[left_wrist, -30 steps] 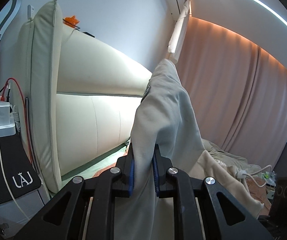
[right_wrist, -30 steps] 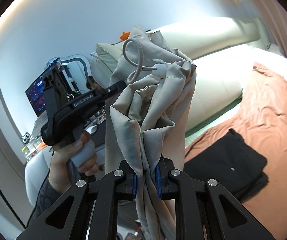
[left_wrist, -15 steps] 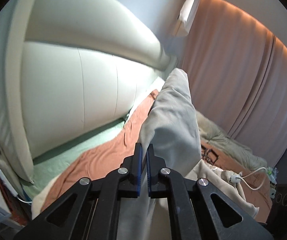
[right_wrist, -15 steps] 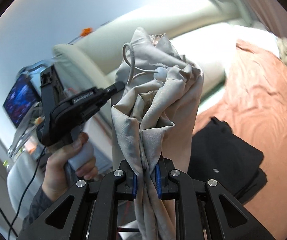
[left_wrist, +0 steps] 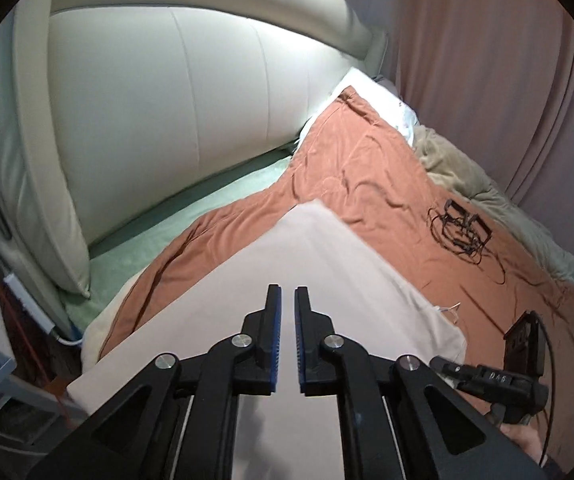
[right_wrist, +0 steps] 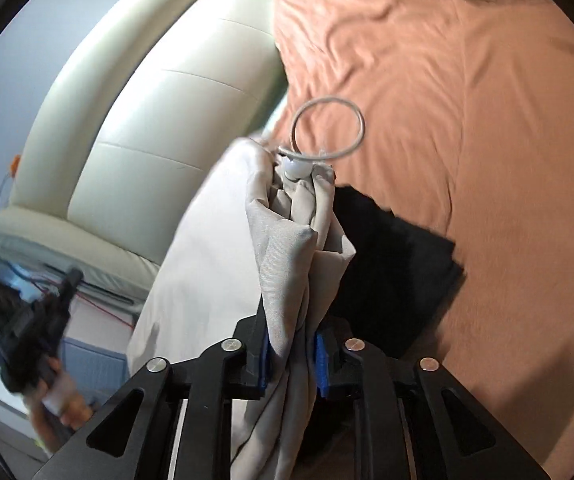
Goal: Fold large clothes
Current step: 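Lower the bundle onto the black clothes stack and open both tools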
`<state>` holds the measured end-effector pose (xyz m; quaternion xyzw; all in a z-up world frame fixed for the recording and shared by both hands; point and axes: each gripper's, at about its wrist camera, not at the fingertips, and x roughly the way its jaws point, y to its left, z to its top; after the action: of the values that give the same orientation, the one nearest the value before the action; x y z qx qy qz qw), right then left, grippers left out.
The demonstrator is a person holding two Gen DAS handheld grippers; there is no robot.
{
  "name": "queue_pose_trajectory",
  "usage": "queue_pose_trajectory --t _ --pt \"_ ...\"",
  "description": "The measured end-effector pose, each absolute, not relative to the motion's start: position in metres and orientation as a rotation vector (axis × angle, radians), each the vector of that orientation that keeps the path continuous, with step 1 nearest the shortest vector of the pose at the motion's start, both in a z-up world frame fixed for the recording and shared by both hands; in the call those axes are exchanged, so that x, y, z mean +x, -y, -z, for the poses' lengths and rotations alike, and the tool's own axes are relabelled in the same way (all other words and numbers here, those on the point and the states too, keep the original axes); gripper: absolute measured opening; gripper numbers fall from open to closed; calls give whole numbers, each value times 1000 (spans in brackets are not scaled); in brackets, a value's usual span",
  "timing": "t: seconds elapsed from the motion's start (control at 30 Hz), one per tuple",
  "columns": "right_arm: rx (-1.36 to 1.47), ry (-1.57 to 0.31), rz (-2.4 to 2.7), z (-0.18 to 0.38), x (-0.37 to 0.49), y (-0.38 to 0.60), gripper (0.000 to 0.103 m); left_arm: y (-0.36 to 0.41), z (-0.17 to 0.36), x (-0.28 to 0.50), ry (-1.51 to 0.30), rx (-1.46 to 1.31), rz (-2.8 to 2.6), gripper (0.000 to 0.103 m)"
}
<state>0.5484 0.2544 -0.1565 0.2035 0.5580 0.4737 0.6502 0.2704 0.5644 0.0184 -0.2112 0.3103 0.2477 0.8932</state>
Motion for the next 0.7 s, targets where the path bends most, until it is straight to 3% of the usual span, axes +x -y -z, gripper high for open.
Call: queue_pose_trajectory --t 0.03,0.07,0.1,0.2,0.53,0.7 --pt "473 -1277 -1077 159 549 -254 31 -567 -12 259 -656 -448 -530 39" --pt "479 -1279 -1086 161 546 -254 32 -568 -7 250 -656 -464 -537 75" --pt "476 -1280 -1097 160 542 -254 37 -568 -4 241 -647 -481 -547 97" --pt "469 -1303 -1136 157 532 -257 52 -564 2 213 -617 -491 -593 99" --pt "377 -1310 -1179 158 501 -267 55 -569 52 160 -633 -635 -653 99" --pt "314 -1225 -1158 139 498 -276 21 -571 79 160 -638 -727 -595 97"
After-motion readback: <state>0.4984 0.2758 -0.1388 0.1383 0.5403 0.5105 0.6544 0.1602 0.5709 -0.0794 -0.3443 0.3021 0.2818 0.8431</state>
